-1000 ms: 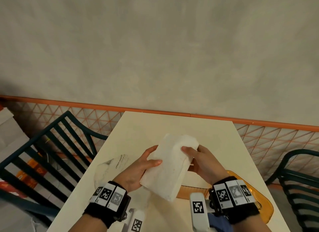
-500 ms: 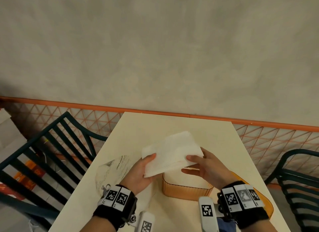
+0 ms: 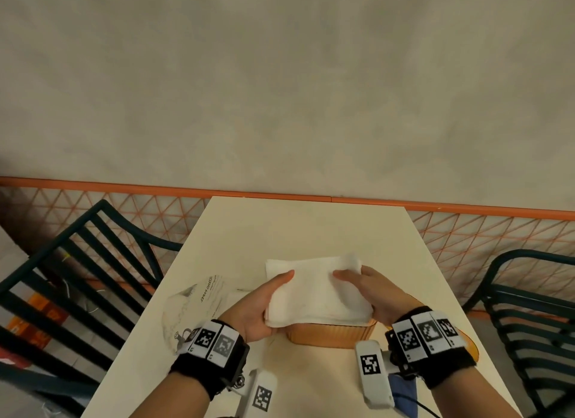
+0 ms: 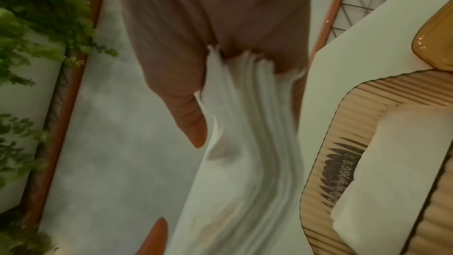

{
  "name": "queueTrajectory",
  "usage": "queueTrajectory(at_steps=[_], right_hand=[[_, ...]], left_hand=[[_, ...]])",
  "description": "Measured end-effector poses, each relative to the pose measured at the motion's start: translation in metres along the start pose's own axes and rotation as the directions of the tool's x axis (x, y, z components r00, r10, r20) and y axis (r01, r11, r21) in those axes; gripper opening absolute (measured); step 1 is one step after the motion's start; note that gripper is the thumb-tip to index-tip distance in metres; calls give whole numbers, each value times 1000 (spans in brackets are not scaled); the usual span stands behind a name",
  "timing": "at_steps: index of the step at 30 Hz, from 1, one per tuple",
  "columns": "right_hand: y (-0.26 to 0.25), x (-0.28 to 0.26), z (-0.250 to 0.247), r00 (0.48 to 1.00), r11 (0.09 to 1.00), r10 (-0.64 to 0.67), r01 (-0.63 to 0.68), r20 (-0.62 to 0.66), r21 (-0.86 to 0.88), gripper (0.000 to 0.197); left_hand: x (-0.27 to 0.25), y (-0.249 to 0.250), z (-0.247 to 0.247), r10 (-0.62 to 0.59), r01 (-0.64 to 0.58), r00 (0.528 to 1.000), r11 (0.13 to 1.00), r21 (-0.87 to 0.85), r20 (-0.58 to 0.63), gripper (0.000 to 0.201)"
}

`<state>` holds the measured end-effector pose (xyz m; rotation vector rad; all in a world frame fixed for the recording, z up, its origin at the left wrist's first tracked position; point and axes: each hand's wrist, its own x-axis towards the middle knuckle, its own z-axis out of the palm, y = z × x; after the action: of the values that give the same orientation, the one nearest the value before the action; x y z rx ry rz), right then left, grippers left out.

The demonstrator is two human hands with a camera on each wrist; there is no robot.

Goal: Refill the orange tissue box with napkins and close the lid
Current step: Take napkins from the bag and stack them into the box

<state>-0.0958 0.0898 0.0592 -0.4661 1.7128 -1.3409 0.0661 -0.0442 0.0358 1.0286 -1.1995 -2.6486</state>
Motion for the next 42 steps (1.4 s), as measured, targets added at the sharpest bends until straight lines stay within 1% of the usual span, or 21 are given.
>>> queueTrajectory(at_steps=[1,4,6,8,11,13,14,16,18,20,23,27,29,31,32,33,34,36,38,40,42], right_hand=[[0,0,1,1000,1000,1,-1,-3,-21,14],[1,8,-12,996,1000,-4,5,-86,17,28],[2,13,-21,997,999,26,-24,-78,29,32],[3,18,-26,998,1000,23,-23,-65,-4,33],[3,31,-30,976,994,-54,31,-213,-107,39],[5,42,-32,936,959,-124,28,-331,-282,41],[7,47,-33,919,928,-146,-2,-366,-373,40],[17,56,-34,914,851,-128,-99,-386,-516,38],[30,62,-34,923,769,-74,-188,-377,-611,39],[42,68,-34,925,701,-32,-250,-379,-667,38],[57,74,-30,928,645,8,-290,-373,-707,38],[61,77,-25,942,555,17,-288,-335,-781,41],[61,77,-23,953,504,-73,-221,-295,-835,43],[60,78,-23,940,422,-252,-108,-231,-900,44],[61,79,-22,939,385,-290,-61,-183,-921,45],[62,81,-22,955,359,-265,-32,-134,-933,47],[64,84,-22,976,343,-195,-21,-93,-939,50],[71,90,-22,998,312,-21,-42,-51,-949,58],[78,94,-19,998,263,51,-54,-42,-963,58],[81,97,-17,997,226,60,-52,-39,-973,54],[83,98,-15,997,161,64,-46,-36,-986,51]], left_hand=[[2,0,3,-3,3,1000,1000,5,-14,25],[13,3,4,33,-38,998,995,-91,-50,25],[24,6,1,78,-89,994,985,-150,-76,27],[33,8,2,120,-131,989,982,-139,-85,28],[48,11,5,170,-169,982,985,23,-82,32],[59,9,6,222,-164,962,935,314,-160,35],[65,7,7,279,-137,936,852,505,-217,36],[77,-1,7,398,-53,885,602,797,-242,37],[86,-13,7,413,5,889,421,907,-197,41],[94,-25,6,387,50,908,280,959,-160,55],[105,-33,5,405,119,902,104,987,-152,72],[109,-37,9,430,139,898,-85,987,-90,71],[110,-36,12,482,137,876,-220,966,-14,64],[115,-36,16,500,102,863,-323,941,78,53],[119,-36,17,461,76,882,-350,934,102,48],[122,-37,18,400,62,911,-369,927,99,43],[124,-38,18,333,63,940,-382,922,73,41],[128,-39,16,243,75,970,-381,922,22,44],[130,-40,15,203,68,979,-344,937,3,49],[129,-39,17,189,69,982,-304,950,-11,47],[127,-40,18,188,67,982,-295,953,-11,44]])
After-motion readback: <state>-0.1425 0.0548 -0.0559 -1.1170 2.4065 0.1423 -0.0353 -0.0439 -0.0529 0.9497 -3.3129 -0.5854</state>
